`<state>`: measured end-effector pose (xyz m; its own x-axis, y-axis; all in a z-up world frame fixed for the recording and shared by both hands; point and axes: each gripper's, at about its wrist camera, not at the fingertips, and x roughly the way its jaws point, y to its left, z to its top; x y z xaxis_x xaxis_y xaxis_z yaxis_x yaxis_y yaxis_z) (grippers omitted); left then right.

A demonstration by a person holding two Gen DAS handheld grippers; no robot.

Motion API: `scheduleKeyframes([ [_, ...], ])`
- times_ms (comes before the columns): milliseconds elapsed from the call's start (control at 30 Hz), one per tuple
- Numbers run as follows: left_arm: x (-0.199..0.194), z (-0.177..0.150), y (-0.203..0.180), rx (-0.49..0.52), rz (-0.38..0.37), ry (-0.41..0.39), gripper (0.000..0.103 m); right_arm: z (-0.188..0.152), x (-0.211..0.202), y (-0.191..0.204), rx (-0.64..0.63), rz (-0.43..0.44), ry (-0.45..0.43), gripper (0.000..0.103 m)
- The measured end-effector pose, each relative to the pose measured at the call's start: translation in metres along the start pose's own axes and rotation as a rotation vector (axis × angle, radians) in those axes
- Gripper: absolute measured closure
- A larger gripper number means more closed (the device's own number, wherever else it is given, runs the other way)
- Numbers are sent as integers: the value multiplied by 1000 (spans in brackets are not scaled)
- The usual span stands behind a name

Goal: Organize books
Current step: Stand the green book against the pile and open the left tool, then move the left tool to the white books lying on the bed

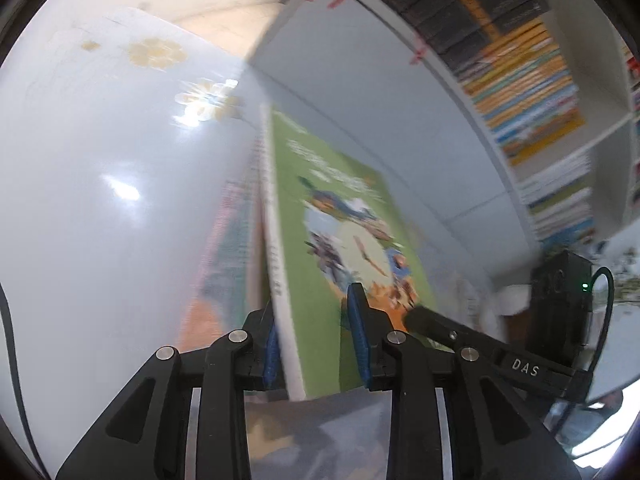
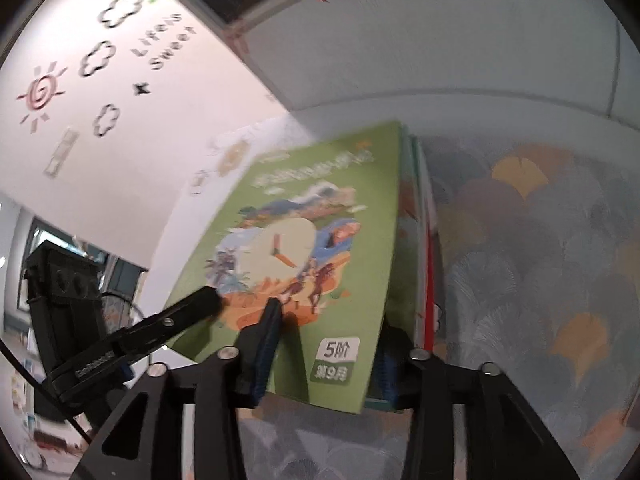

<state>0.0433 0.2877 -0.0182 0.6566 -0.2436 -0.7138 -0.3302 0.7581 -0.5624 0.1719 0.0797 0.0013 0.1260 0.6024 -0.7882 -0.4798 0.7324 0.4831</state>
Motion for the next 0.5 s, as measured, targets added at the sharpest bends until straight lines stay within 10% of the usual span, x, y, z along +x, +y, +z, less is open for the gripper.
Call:
scheduleKeyframes([
  [500, -20, -84, -53, 102, 95, 95, 72, -123, -84, -79, 282, -22, 67, 50],
])
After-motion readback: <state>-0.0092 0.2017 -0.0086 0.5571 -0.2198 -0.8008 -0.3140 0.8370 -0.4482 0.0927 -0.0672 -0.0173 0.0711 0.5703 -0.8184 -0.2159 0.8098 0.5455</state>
